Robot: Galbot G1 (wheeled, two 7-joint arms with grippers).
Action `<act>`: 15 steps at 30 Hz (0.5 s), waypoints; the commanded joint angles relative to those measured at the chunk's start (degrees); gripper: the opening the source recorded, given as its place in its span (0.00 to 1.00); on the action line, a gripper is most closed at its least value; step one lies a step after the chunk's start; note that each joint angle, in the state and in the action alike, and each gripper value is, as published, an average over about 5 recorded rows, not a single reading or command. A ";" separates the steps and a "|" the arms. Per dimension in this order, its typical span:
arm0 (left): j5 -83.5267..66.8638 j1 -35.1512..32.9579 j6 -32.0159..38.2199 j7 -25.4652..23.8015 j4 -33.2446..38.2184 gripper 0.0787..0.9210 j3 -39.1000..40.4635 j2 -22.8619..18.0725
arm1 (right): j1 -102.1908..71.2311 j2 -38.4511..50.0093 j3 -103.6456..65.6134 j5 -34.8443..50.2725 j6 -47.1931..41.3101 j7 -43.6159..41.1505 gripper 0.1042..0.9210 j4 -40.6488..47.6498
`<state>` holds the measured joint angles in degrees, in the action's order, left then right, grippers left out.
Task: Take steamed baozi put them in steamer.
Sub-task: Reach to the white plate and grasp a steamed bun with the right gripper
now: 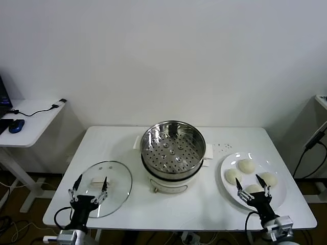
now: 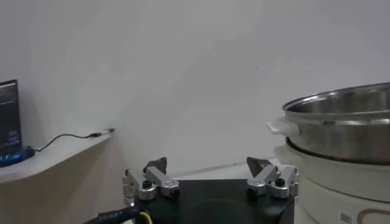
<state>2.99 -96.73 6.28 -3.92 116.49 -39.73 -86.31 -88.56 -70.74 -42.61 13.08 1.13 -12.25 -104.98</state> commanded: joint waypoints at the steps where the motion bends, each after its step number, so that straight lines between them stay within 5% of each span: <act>1: -0.03 -0.50 0.17 0.26 0.24 0.88 -0.02 -0.01 | 2.88 4.39 -0.60 -0.58 -4.35 -2.94 0.88 0.24; 15: -0.17 -0.73 0.24 0.71 0.75 0.88 0.28 0.44 | 22.12 41.99 8.03 -19.08 -8.12 -40.26 0.88 19.24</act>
<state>2.98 -97.52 6.54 -3.48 117.25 -39.43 -85.84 -77.66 -48.15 -39.90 3.52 -5.48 -32.24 -95.89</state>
